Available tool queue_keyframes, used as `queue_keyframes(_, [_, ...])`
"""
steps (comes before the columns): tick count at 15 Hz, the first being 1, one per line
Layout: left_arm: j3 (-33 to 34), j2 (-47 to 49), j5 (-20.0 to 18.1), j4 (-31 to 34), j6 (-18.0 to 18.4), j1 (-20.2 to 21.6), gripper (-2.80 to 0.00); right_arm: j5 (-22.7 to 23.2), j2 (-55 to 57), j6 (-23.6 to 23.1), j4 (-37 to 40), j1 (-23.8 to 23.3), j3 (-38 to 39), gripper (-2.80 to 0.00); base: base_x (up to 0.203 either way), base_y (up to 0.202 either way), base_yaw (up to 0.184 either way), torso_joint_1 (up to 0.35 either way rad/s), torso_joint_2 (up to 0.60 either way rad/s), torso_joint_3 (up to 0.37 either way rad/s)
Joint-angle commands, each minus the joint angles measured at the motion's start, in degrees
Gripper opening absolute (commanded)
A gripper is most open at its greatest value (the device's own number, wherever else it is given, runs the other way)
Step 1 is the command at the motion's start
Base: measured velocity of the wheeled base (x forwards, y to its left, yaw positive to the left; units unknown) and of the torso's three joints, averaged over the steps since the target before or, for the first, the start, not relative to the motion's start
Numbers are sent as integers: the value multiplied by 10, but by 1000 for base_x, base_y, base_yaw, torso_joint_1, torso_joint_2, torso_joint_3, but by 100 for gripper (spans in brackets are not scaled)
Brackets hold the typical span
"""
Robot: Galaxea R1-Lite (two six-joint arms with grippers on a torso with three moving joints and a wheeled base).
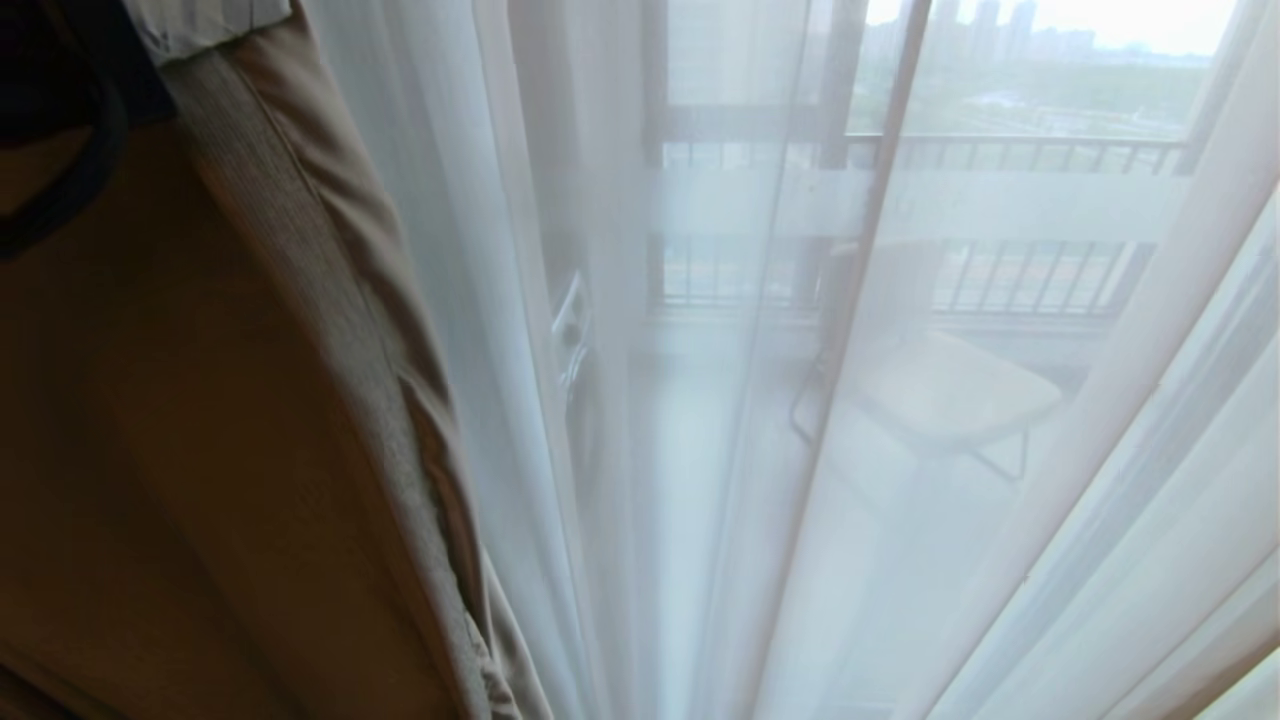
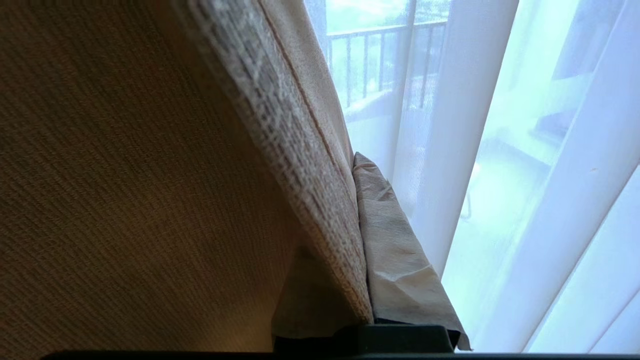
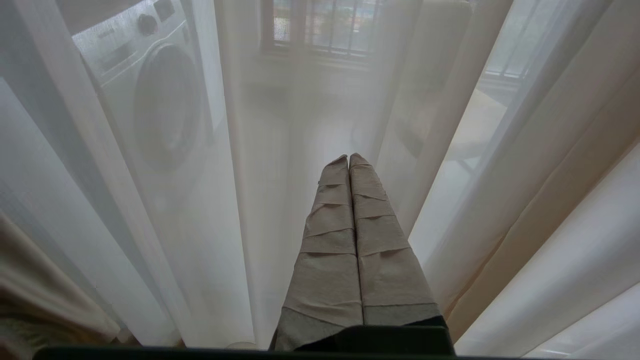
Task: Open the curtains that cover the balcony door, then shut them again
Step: Close the outer curtains on both sides
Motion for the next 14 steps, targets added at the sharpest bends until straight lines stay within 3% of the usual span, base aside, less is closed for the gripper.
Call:
queue_keyframes(1, [-15,21,1,-1,10,-8,-280,0,0,0,0,0,0,-280,0,0,0,0,0,0])
queue_keyframes(14, [-45,53,19,2,32,-70,-280,0,0,0,0,0,0,-280,0,0,0,0,0,0])
